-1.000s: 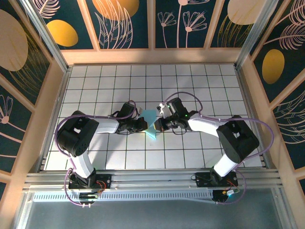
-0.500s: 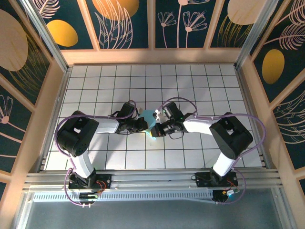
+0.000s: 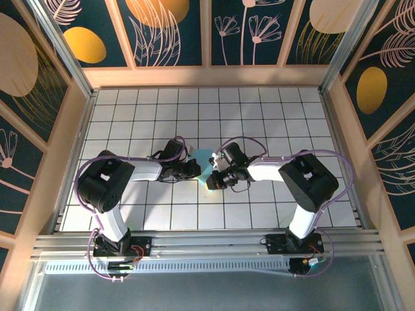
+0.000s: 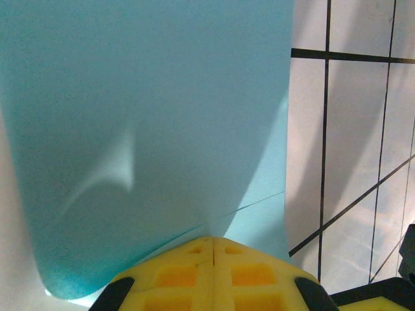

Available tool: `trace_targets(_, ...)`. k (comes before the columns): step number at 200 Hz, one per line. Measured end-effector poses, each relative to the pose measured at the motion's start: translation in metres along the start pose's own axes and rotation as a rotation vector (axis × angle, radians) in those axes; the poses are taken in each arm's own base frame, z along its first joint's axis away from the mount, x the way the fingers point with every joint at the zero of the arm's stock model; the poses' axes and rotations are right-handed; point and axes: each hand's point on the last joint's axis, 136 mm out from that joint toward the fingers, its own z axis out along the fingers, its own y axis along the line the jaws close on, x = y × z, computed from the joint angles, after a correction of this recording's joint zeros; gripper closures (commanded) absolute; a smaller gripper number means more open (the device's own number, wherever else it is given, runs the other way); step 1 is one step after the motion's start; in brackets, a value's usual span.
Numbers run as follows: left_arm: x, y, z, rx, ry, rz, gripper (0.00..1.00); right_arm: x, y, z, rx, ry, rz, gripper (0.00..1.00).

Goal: Fold a paper plane with a square sheet of paper (fold left side to right side)
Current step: Third fold the triangle at the center of the table.

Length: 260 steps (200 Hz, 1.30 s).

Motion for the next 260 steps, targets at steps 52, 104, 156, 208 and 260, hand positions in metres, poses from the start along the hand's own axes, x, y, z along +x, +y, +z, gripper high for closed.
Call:
trace_targets(52, 0.0, -0.0001, 0.0001, 0.0, 0.0, 0.0, 1.0, 0.0018, -0.0031, 0.002, 0.006, 0.007, 0.007, 1.0)
trace_targets(104, 0.0001, 0.0, 0.0002, 0.0, 0.001, 0.003, 1.0, 0.0033, -0.0055, 0.0037, 0.01, 0.012, 0.012, 1.0)
trace_targets(156, -0.0003, 0.0, 0.0003, -0.001, 0.001, 0.003, 1.0, 0.0036, -0.0067, 0.0043, 0.015, 0.013, 0.013, 1.0)
trace_targets(208, -0.0011, 0.0005, 0.0002, -0.007, -0.002, 0.002, 1.0, 0.0058, -0.0088, 0.0069, 0.021, 0.021, 0.016, 1.0)
trace_targets(260, -0.0013, 0.0008, 0.0002, -0.01, -0.002, 0.001, 1.0, 0.0065, -0.0091, 0.007, 0.026, 0.023, 0.008, 1.0)
